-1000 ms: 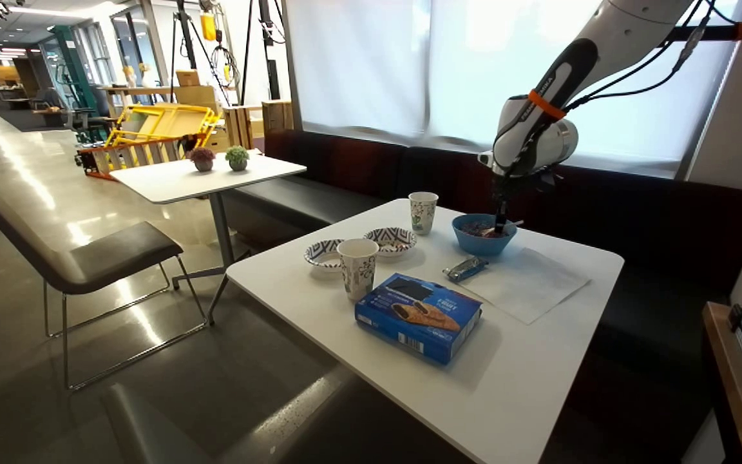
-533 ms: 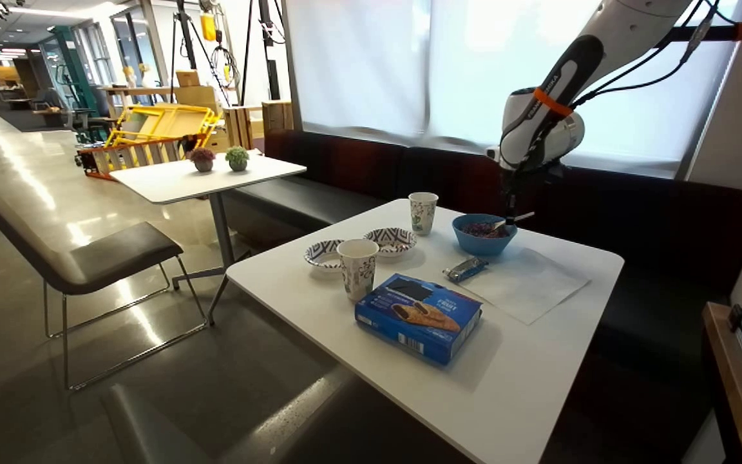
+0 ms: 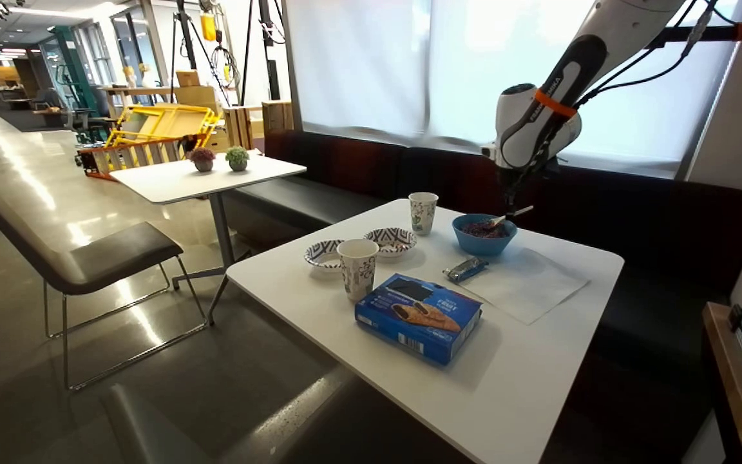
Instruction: Use the spoon to take some contents from the blue bowl and place them in the black and white bowl on the right.
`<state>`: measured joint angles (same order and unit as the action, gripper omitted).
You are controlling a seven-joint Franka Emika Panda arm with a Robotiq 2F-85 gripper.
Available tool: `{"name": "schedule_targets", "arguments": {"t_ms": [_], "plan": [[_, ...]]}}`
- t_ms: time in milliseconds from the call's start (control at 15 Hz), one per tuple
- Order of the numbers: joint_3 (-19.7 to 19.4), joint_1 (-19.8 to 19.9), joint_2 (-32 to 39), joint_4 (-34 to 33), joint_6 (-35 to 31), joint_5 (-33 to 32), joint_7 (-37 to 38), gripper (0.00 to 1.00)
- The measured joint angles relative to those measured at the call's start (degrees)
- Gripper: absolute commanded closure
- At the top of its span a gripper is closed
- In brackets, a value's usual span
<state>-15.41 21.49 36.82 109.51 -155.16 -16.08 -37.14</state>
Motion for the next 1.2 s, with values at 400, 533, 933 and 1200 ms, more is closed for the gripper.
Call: {"name": "schedule_targets", "arguments": {"t_ms": [400, 533, 933, 1200], "plan": [[-3.8, -3.3, -1.1, 0.6, 0.1, -7.9, 3.5, 0.96], [-5.0, -4.3, -1.1, 0.8, 0.5, -10.6, 4.7, 0.96], [-5.5, -5.9, -1.1, 1.8, 0.8, -15.0, 7.3, 0.96], [-4.3, -6.3, -1.1, 1.9, 2.4, -15.0, 7.6, 0.96]]}}
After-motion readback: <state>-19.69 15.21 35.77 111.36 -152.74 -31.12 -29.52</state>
